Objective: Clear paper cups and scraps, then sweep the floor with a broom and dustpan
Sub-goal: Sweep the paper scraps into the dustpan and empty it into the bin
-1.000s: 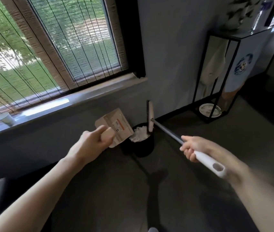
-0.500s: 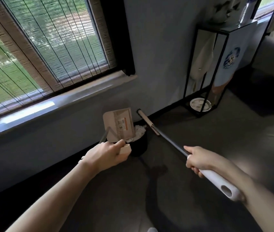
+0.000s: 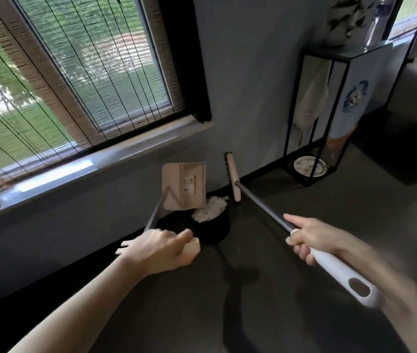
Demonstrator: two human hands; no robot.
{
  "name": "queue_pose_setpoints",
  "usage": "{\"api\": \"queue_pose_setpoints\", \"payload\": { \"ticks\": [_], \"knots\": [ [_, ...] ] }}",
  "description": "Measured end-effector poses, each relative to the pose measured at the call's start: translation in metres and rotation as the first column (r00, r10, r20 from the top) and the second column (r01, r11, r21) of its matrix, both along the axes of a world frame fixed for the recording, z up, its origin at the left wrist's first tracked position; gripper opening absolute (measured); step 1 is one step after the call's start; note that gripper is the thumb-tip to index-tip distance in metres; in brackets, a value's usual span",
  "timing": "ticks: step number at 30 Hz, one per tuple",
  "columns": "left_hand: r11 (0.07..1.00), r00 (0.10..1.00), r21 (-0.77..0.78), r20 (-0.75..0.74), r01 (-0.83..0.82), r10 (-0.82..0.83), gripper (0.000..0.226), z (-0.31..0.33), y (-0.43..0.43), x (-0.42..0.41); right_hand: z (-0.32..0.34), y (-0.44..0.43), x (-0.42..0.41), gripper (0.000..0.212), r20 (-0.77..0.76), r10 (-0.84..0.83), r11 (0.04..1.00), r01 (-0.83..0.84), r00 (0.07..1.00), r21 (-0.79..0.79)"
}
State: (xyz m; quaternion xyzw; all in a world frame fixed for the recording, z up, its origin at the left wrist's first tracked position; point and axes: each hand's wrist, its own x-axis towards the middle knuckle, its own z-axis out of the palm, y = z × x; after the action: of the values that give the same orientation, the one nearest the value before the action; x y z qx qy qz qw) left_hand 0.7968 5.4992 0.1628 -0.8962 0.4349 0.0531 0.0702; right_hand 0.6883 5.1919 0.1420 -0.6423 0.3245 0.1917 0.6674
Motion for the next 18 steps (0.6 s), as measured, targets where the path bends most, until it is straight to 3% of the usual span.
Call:
{"api": "queue_pose_setpoints", "payload": {
  "ticks": [3, 4, 7, 11, 15, 18],
  "knots": [
    [0.987, 0.992, 0.119, 0.043, 0.11, -0.116, 0.068, -0.022, 0.002, -0.013, 0.006, 0.01, -0.003, 0.075, 0.005, 0.003, 1.0, -0.003, 1.0, 0.023],
    [0.984, 0.991, 0.134, 0.049, 0.121, -0.128, 0.068, -0.028, 0.004, -0.014, 0.007, 0.012, -0.004, 0.074, 0.003, -0.006, 0.999, 0.006, 1.0, 0.041],
    [0.981, 0.997, 0.179, 0.019, 0.071, -0.075, 0.042, -0.032, 0.005, -0.008, 0.011, 0.019, -0.005, 0.071, -0.017, -0.03, 0.994, 0.032, 0.999, 0.109],
    [0.991, 0.999, 0.137, 0.033, 0.009, -0.014, 0.036, -0.024, 0.001, -0.007, 0.014, 0.03, -0.012, 0.069, -0.038, -0.001, 0.993, 0.005, 0.999, 0.121],
    [0.961, 0.967, -0.12, -0.096, -0.248, 0.238, 0.032, 0.025, 0.003, -0.002, 0.03, 0.032, -0.018, 0.063, -0.017, 0.039, 0.987, -0.035, 0.999, 0.159],
    [0.78, 0.906, -0.463, -0.261, -0.421, 0.335, 0.019, 0.079, 0.011, -0.001, 0.059, 0.035, -0.014, 0.045, -0.016, 0.103, 0.978, -0.099, 0.995, 0.184]
  ]
}}
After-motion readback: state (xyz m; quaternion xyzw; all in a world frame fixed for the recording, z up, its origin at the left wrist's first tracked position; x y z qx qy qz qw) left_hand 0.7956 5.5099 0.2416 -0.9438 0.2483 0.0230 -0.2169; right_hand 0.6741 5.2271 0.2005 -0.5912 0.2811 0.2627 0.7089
